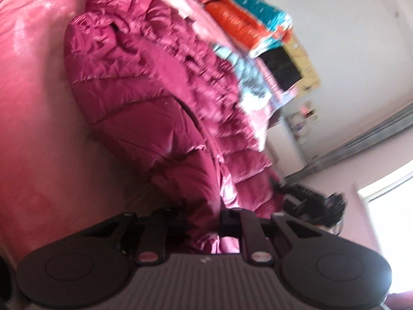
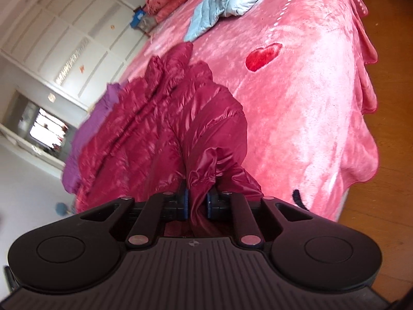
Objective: Fold large clothes
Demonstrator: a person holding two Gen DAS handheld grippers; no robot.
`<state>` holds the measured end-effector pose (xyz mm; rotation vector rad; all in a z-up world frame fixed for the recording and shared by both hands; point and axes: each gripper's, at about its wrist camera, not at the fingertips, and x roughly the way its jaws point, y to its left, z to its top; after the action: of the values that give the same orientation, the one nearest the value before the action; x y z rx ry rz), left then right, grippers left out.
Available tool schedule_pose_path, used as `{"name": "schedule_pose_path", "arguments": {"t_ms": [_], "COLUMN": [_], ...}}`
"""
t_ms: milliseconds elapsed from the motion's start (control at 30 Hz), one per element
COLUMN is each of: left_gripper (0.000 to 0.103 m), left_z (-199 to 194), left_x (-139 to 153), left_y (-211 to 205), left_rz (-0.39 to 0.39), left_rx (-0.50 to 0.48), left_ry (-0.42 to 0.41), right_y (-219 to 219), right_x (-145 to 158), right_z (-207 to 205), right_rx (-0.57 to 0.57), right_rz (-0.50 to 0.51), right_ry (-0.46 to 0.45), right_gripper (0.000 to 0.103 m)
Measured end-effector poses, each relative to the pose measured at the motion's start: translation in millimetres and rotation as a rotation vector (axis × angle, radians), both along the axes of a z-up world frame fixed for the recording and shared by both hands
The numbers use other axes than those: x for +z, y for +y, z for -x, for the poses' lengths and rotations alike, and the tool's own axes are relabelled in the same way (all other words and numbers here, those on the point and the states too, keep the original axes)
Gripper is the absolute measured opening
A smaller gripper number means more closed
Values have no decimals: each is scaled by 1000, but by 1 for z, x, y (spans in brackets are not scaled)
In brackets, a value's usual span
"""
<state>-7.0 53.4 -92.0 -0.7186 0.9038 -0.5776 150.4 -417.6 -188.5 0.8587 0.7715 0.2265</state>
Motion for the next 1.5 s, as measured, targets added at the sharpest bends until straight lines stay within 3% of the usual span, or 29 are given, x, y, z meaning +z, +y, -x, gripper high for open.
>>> {"name": "schedule_pose_path", "arguments": {"t_ms": [300,567,833,1067,1500], "left_gripper": [12,12,12,12,13], "left_z": [-27,-77,-140,-187,-238], "left_x": [15,32,31,7,-20], "left_y": [11,36,79,102,113], "left_rz": [278,390,482,503,480], "left_rx": [66,165,411,555,642], "left_ry": [-41,-106,-148,-114,-75], "right_y": [-16,2,9,27,50], "right_x": [20,45,53,47,19], "right_z": [-2,-41,-114,-184,-265], "right_rx": [-74,-88,-142,-187,-207], "right_rz": [-312,-495,-645,-630,-467], "right_ry": [-134,-234,-290,-273,-216], "right_gripper": [13,13,13,13,15]}}
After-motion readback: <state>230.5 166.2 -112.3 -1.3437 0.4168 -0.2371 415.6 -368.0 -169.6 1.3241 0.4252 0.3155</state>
